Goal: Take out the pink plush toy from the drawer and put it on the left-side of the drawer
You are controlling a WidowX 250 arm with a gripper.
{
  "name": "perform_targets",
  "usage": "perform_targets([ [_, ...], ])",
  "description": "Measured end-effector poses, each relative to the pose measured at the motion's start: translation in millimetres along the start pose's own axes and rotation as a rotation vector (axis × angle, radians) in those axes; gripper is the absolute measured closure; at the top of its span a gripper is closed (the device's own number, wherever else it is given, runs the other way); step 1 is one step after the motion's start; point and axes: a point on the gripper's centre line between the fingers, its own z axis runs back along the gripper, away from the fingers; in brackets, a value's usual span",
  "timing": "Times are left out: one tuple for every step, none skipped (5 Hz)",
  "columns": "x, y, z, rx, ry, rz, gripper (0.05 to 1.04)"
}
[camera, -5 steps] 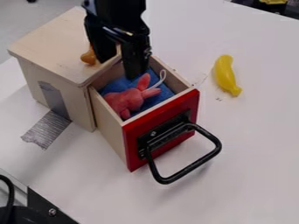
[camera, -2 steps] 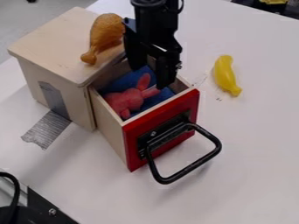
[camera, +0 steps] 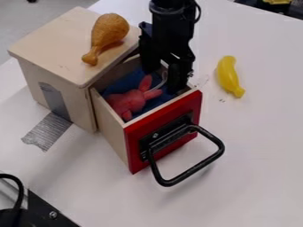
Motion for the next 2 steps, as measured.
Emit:
perform_targets([
  [-8.1, -4.9, -7.0, 0.022, 0.04, -0.029, 0.085],
  [-19.3, -5.3, -11.5, 0.033, 0.092, -0.026, 0.086],
])
